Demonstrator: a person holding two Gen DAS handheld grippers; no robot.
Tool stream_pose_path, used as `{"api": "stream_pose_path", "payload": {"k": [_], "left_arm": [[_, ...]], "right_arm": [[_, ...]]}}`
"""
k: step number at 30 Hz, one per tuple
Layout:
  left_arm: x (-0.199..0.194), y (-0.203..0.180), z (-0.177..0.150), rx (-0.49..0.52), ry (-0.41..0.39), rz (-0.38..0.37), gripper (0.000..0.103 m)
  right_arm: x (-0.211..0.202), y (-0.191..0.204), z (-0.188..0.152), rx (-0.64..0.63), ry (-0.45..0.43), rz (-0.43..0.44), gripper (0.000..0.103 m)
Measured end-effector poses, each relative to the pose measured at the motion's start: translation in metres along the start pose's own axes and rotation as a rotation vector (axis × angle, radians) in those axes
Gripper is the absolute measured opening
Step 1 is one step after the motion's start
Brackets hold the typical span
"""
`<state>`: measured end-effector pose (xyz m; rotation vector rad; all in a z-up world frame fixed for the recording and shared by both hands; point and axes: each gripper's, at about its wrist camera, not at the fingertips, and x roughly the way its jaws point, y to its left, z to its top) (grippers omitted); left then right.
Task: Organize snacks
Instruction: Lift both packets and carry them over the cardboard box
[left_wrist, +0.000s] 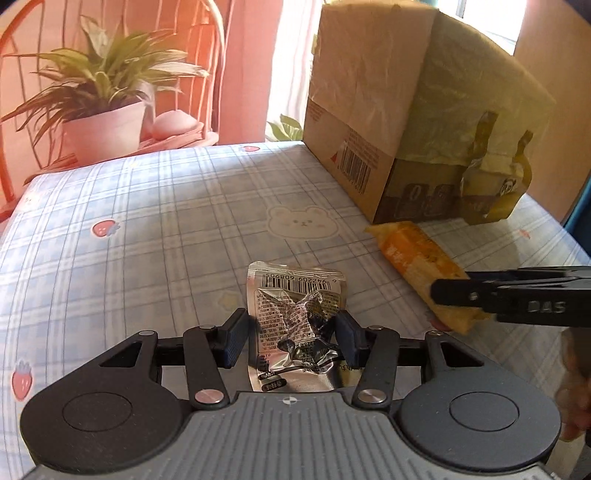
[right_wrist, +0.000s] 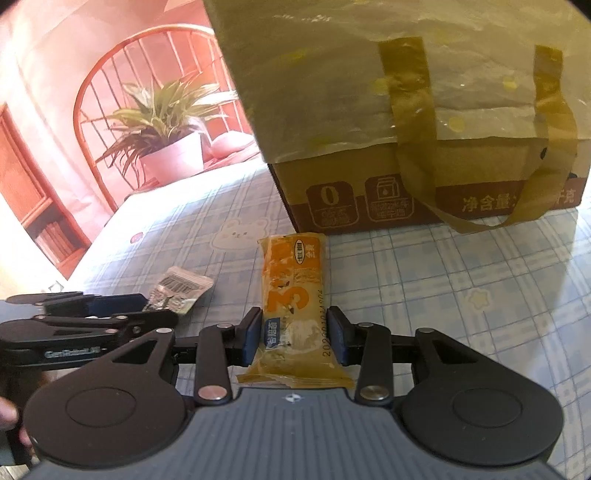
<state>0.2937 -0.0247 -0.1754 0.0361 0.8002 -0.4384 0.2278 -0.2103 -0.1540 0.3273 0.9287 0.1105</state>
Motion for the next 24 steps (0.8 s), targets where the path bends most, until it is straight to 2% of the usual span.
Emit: {"api": "stream_pose_path", "payload": {"k": [8,12,14,19,24], "left_arm": [[-0.021,-0.006,0.0,-0.024,-0.035,0.004,0.054],[-0.035,-0.006,0.002,-0.05,-0.06,0.003,0.054],[-0.042,-0.007,0.005,-0.063,-0.076,0.003,0.054],[-0.06,-0.012,0.021,-0.076,-0.134,0.005,0.054],[-0.091,-0.023,0.052,-0.05,-0.239,0.004,0.054]], "right_arm": [[0.015,0.006,0.004,-0.06,0.018,-0.016,0.048],[0.016,0.005,0.005,-0.08,0.02,-0.014,0.046],[0.012,0.003,0.006,-0.051,0.015,0.017,0.045],[-0.017,0.008,0.014,-0.051,-0.068,0.097,0.044],[-0.054,0.011,0.033,-0.049,-0.188,0.147,0.044]]}}
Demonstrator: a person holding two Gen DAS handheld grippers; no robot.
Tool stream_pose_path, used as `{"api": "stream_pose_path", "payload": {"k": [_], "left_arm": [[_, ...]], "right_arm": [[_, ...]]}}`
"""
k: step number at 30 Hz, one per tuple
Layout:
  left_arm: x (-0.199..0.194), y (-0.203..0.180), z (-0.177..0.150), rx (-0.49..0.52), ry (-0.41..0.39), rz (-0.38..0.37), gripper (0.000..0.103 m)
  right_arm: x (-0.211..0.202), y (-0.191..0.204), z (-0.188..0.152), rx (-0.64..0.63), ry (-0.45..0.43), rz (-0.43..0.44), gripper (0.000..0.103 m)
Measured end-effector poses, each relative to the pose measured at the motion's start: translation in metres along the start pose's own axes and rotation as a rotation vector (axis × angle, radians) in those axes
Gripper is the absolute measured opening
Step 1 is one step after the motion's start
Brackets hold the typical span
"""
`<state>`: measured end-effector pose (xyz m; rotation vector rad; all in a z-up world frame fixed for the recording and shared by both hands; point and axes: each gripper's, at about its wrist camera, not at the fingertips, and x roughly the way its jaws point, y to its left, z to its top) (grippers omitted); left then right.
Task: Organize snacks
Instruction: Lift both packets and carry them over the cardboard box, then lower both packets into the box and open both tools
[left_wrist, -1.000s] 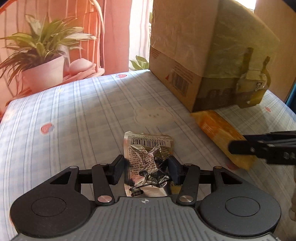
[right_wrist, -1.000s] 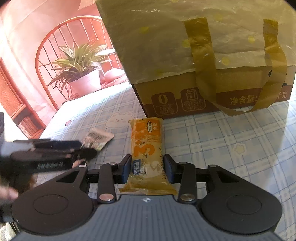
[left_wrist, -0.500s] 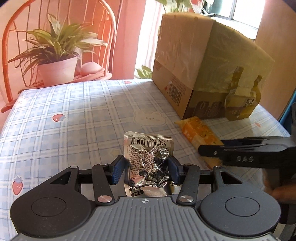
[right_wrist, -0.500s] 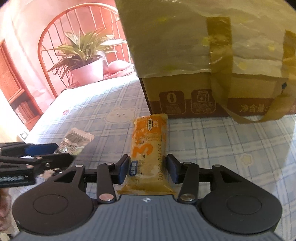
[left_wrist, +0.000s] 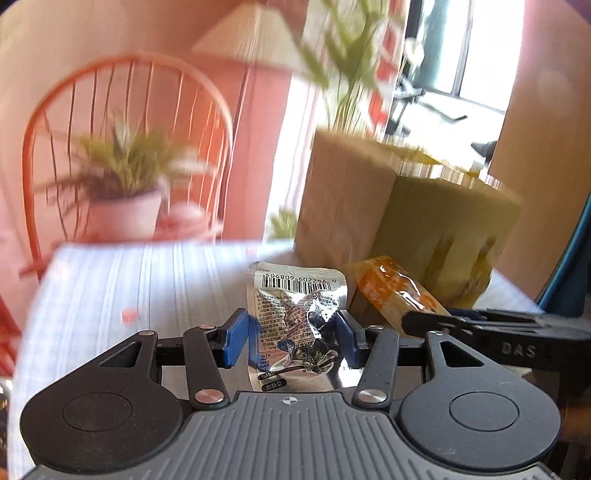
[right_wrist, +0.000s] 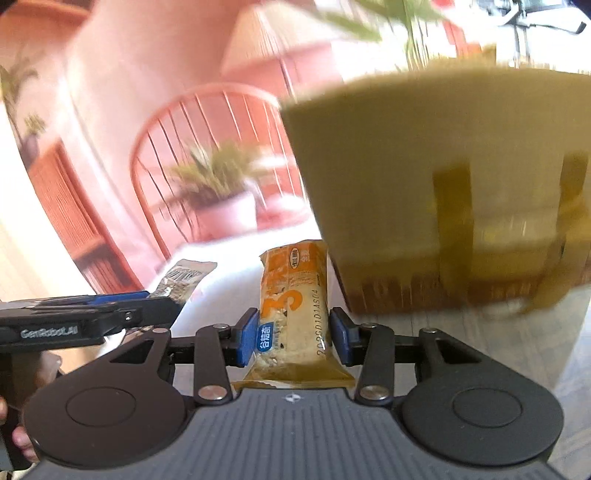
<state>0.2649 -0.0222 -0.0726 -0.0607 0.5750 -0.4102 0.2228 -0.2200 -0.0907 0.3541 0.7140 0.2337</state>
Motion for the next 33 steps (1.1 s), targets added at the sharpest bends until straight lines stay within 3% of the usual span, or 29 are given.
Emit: {"api": "stream_pose_path", "payload": {"k": [3,8,13,17,25,30,33], "left_arm": [[-0.011,-0.009,0.028,-0.008,-0.076,-0.038,0.054],[-0.014,-0.041,0.075,0.07,-0.168,-0.076,0.054],[-0.002,-0.078,0.117,0.123,-0.236,-0.106,0.054],[0.023,-0.105,0.151,0.135,-0.238,-0.127,0.054],[0.112,-0.122,0.179,0.095,-0.116,-0.091,0.054],[0.147,-0.13,0.176,0.134,-0.056,-0.043,0.055],[0.157,-0.13,0.174,0.149,-0.046,-0.067,0.056]], "right_arm": [[-0.023,0.002,0.02,-0.014,-0.084,0.024,0.044],[-0.054,-0.001,0.057,-0.04,-0.219,0.036,0.044],[-0.077,-0.022,0.097,-0.038,-0.345,-0.007,0.044],[-0.085,-0.044,0.135,-0.066,-0.416,-0.078,0.044],[-0.053,-0.112,0.183,-0.091,-0.339,-0.271,0.044],[-0.027,-0.146,0.176,-0.064,-0.251,-0.32,0.044],[-0.017,-0.152,0.172,-0.082,-0.206,-0.335,0.046]]}}
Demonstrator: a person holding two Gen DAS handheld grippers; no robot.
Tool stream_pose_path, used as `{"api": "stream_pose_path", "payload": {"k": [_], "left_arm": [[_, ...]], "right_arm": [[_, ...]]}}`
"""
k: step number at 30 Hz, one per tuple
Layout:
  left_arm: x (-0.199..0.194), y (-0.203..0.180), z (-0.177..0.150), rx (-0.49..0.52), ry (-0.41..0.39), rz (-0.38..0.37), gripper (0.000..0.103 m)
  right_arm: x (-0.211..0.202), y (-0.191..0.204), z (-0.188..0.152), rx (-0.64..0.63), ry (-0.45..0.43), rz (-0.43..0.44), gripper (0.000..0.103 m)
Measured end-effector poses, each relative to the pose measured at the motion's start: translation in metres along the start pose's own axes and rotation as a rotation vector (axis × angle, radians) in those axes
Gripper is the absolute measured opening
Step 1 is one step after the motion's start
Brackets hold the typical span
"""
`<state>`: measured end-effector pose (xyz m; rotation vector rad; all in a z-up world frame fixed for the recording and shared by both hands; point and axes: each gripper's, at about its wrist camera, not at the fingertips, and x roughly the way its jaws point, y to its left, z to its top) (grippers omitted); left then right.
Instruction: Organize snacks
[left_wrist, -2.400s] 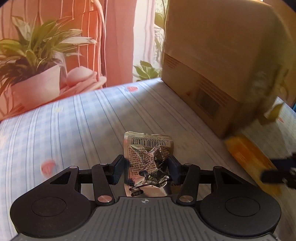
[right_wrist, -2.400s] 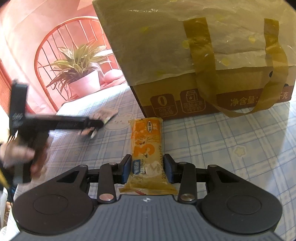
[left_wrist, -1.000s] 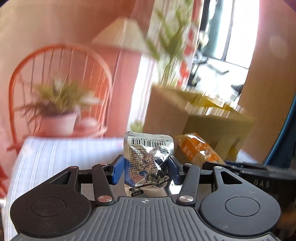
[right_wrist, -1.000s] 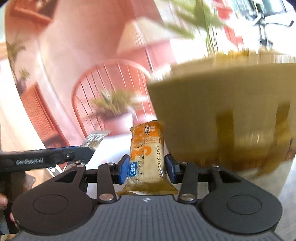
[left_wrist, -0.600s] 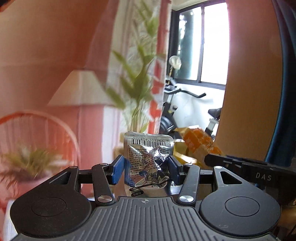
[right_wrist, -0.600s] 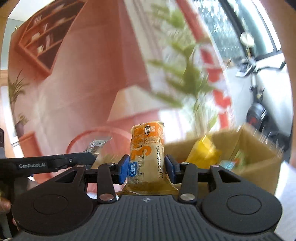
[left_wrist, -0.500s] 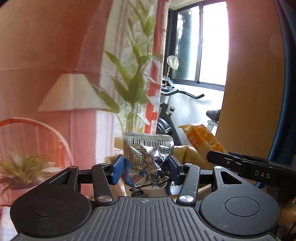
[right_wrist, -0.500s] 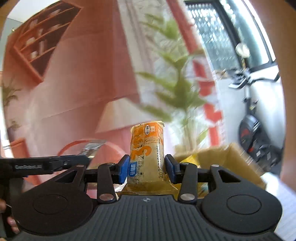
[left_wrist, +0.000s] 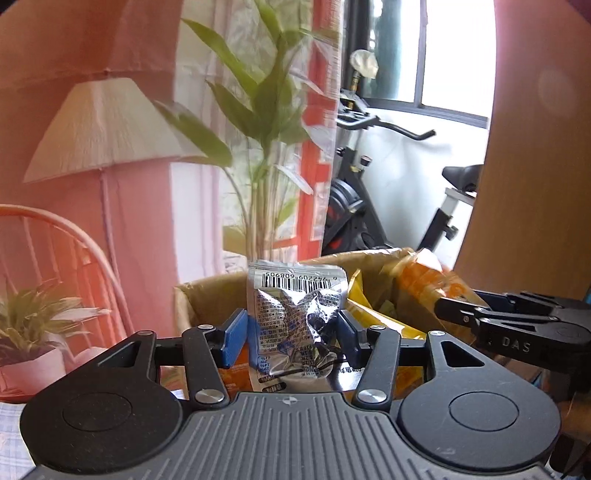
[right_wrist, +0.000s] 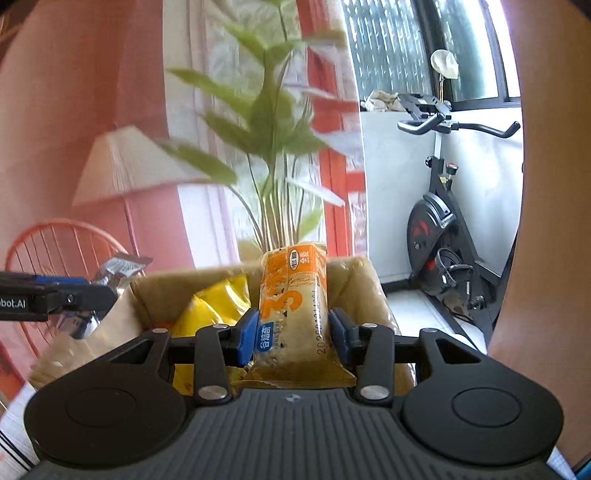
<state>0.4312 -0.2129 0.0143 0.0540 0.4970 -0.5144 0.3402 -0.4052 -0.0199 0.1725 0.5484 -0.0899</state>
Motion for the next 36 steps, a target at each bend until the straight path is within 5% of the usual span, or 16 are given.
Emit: {"api": "stream_pose_path", "payload": {"k": [4,20,31,36], "left_arm": [[-0.006,-0.007,-0.002,0.079,0.013,0.008,0.073],[-0.111,0.016,-0.016,0.024,-0.028,0.038,0.091],[-0.199,0.022,-0.035,-0.027,-0.112,0.15,0.095],[-0.234,0.024,-0.044,-0.036,-0.142,0.128,0.095]], "right_arm": [[-0.005,-0.006,0.001,0.042,-0.017,0.011,0.063],[-0.076,0.052,0.016,-0.023,-0.057,0.077,0.103],[-0.133,0.089,0.014,0.024,-0.066,0.135,0.103],[-0.165,0.111,0.008,-0.001,-0.095,0.115,0.103]]}}
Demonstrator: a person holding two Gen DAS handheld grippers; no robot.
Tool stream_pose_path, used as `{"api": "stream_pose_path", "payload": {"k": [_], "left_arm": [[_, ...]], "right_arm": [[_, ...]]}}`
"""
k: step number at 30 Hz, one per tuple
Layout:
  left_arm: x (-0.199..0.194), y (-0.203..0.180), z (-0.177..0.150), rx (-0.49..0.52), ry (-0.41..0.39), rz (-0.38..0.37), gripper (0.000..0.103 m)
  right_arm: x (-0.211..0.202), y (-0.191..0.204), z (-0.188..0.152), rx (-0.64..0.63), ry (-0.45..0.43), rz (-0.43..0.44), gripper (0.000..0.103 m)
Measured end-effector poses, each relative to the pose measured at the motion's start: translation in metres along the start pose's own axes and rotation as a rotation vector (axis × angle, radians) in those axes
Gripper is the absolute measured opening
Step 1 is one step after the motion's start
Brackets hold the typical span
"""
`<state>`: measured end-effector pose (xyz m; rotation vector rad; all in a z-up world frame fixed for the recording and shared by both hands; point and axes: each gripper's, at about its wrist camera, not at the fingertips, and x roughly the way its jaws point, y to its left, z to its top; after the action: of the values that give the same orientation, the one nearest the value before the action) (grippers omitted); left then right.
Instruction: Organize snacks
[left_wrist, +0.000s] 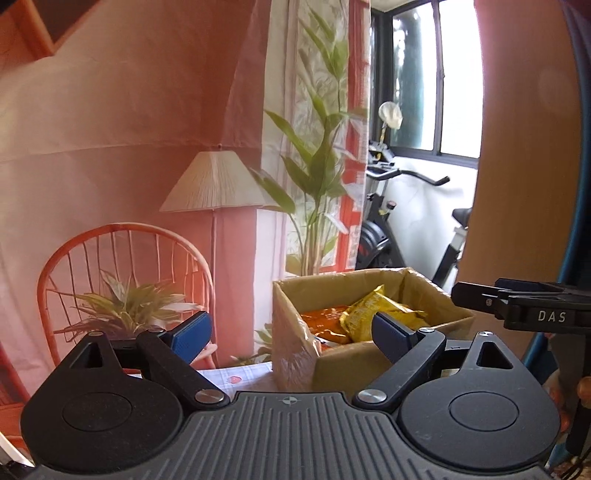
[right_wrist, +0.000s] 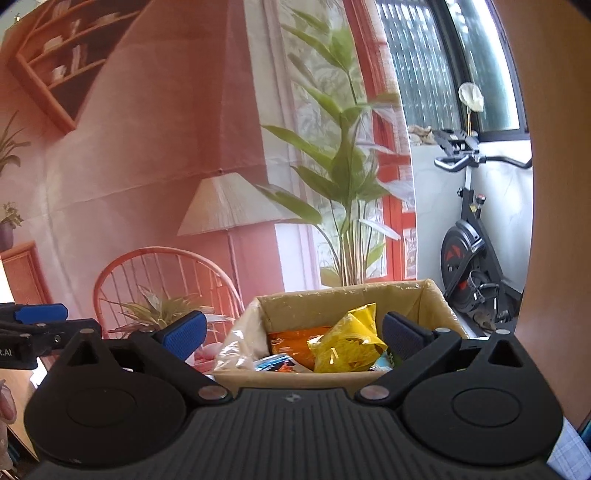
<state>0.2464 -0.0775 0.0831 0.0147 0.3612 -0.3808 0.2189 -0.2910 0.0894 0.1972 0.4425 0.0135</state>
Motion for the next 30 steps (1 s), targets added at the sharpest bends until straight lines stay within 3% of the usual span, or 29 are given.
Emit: {"api": "stream_pose_path", "payload": {"k": [7,12,19,30], "left_arm": [[-0.044,0.01,-0.012,-0.029,-0.022,0.021,0.095],[-0.076,0.016,-0.021,-0.021,-0.074,0.128,0.096],[-0.103,0.024,-0.024,-0.028,-0.087,0.142,0.096],[-0.116,0.019,-0.024,-0.005,-0.098,0.151,0.096]], "right_arm": [[-0.036,0.034,-0.011,-0.021,0.001,0.006,0.103],[-0.055,0.057,-0.023,-0.035,0.005,0.003,0.103],[-0.072,0.079,-0.035,-0.02,0.009,0.017,0.103],[-0.086,0.083,-0.033,-0.011,-0.001,0.012,0.103]]}}
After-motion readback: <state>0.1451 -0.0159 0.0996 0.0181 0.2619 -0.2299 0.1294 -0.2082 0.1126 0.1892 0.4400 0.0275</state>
